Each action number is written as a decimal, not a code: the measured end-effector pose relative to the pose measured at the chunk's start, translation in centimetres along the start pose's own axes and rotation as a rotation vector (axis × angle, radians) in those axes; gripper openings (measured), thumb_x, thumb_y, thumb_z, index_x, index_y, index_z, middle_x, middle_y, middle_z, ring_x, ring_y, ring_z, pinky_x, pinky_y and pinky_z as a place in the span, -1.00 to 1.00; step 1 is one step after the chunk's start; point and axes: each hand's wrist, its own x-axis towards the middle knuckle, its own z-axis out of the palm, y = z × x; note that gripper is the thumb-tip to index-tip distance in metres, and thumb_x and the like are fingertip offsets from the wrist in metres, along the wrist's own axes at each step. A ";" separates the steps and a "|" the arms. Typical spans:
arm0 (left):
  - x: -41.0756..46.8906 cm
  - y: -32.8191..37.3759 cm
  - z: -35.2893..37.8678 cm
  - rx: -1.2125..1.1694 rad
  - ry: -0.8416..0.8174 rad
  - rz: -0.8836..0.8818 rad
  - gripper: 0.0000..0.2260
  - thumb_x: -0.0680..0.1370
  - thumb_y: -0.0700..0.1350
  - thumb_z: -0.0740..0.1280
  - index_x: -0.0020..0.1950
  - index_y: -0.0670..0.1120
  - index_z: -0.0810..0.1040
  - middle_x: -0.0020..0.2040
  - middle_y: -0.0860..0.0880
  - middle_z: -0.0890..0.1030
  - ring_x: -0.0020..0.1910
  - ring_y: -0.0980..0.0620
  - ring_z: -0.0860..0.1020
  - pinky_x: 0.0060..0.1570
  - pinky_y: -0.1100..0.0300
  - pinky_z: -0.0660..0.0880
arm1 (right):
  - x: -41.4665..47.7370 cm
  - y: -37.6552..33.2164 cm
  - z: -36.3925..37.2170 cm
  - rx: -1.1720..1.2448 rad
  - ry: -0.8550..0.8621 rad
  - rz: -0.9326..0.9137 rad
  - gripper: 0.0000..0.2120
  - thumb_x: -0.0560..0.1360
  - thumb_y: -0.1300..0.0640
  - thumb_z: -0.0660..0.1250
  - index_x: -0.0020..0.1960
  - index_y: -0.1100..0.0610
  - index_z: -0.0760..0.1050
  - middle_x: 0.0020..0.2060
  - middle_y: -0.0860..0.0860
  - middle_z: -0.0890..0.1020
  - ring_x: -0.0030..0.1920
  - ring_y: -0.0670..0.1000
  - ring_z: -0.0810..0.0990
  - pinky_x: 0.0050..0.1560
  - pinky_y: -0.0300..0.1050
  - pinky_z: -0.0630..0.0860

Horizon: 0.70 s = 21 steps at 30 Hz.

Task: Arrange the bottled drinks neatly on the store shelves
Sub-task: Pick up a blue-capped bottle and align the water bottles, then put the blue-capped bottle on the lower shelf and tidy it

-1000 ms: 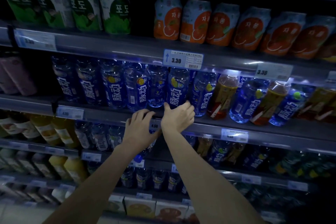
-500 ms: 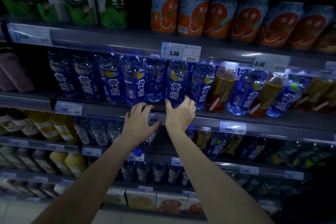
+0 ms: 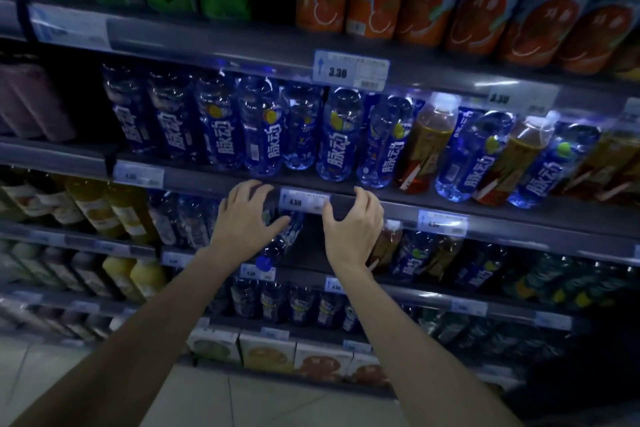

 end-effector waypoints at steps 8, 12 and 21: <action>-4.3 -4.2 4.4 -0.007 0.012 -0.067 -0.42 0.49 0.20 0.35 0.40 -0.06 0.37 0.42 -0.10 0.30 0.39 -0.13 0.30 0.30 -0.12 0.34 | -6.1 2.9 4.9 -0.032 -0.070 -0.250 -0.53 0.48 -0.02 0.39 0.28 0.22 0.47 0.21 0.16 0.49 0.25 0.15 0.44 0.31 0.10 0.35; -6.2 -6.5 9.3 -0.023 -0.071 -0.154 -0.39 0.49 0.23 0.32 0.44 -0.05 0.32 0.43 -0.11 0.29 0.39 -0.13 0.29 0.32 -0.10 0.33 | -9.0 5.8 8.7 -0.029 -0.169 -0.206 -0.52 0.47 0.01 0.42 0.30 0.22 0.45 0.21 0.16 0.50 0.26 0.15 0.45 0.30 0.10 0.38; -6.0 -10.1 19.5 -0.244 -0.126 -0.276 -0.36 0.51 0.18 0.34 0.49 -0.02 0.22 0.43 -0.08 0.26 0.35 -0.12 0.32 0.25 -0.06 0.41 | -10.1 14.0 16.3 -0.169 -0.433 -0.113 -0.42 0.52 -0.09 0.33 0.43 0.15 0.31 0.33 0.08 0.41 0.34 0.09 0.35 0.35 0.03 0.36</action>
